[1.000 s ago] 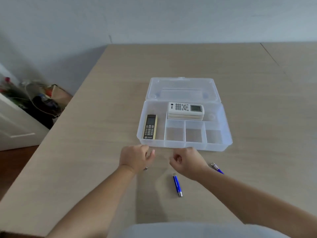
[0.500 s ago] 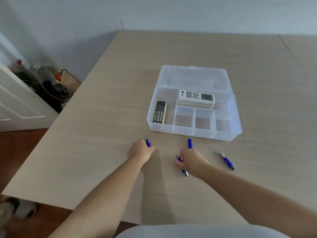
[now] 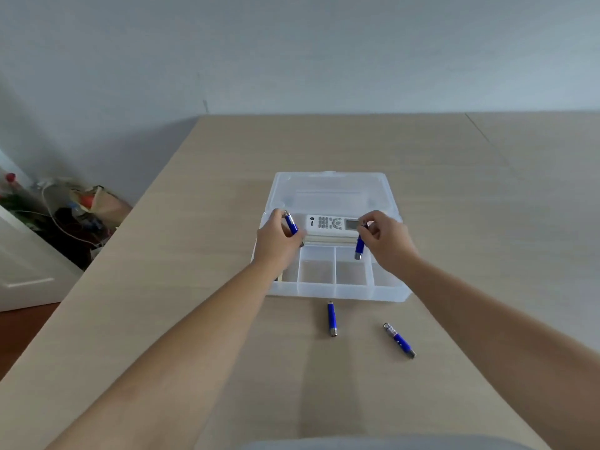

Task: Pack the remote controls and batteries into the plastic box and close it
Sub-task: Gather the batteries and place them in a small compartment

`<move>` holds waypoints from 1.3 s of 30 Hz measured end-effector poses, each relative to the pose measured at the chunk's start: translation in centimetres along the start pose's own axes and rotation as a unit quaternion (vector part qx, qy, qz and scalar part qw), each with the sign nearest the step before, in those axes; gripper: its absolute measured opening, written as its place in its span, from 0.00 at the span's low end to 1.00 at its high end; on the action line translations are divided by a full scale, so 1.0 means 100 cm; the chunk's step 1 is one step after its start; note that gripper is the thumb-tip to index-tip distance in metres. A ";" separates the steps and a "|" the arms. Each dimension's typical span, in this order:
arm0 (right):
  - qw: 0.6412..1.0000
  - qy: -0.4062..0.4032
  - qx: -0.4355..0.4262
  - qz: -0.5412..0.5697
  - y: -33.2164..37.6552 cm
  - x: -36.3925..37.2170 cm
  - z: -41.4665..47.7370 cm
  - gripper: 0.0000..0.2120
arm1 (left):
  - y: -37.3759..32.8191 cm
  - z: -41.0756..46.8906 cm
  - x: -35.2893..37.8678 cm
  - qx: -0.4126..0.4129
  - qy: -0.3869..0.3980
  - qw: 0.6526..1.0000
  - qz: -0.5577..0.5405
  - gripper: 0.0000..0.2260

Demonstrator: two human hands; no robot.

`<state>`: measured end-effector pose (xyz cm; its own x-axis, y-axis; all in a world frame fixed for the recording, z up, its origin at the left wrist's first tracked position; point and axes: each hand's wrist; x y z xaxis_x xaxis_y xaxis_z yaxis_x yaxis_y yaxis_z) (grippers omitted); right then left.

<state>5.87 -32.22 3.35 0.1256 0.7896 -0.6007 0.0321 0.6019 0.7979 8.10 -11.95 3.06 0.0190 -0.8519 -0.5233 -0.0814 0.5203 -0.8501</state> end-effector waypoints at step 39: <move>0.974 -0.055 0.189 0.109 -0.121 -0.039 -0.018 0.10 | -0.060 0.008 0.176 0.114 0.269 0.904 0.312 0.11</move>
<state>3.24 -42.40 -4.02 0.2750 0.8632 -0.4233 0.3539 0.3184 0.8794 9.69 -30.06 -1.07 -0.4515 -0.2620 -0.8529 0.3002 0.8556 -0.4218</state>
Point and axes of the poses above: each hand's wrist, its own z-axis towards the middle knuckle, its own x-axis out of the palm, y = z × x, and after that the axes turned 2 degrees about z, right-handed
